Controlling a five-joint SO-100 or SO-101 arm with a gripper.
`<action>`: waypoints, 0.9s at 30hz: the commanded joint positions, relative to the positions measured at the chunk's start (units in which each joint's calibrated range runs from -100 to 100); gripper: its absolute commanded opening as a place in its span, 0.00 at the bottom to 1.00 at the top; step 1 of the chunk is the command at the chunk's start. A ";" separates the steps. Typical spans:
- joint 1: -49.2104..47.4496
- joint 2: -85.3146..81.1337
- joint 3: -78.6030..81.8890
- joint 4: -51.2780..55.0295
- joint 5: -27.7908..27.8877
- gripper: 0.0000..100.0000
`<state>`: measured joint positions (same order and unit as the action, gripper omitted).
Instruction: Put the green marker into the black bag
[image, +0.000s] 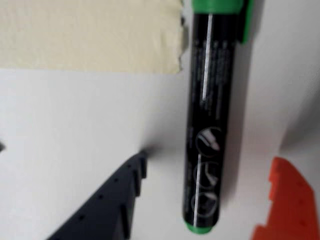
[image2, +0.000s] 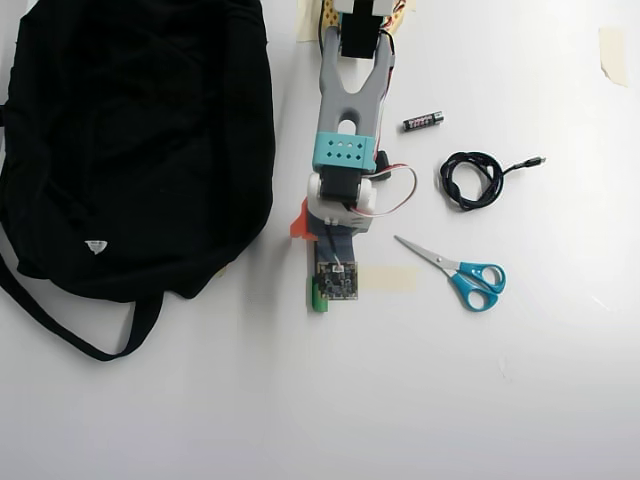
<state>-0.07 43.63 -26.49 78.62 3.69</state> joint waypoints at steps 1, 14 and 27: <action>0.07 -0.06 -1.81 -0.32 -0.96 0.31; 0.07 -0.06 -1.81 -0.32 -1.01 0.31; 0.07 -0.06 -2.08 -0.41 -1.01 0.14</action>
<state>-0.07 43.88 -27.28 78.62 2.71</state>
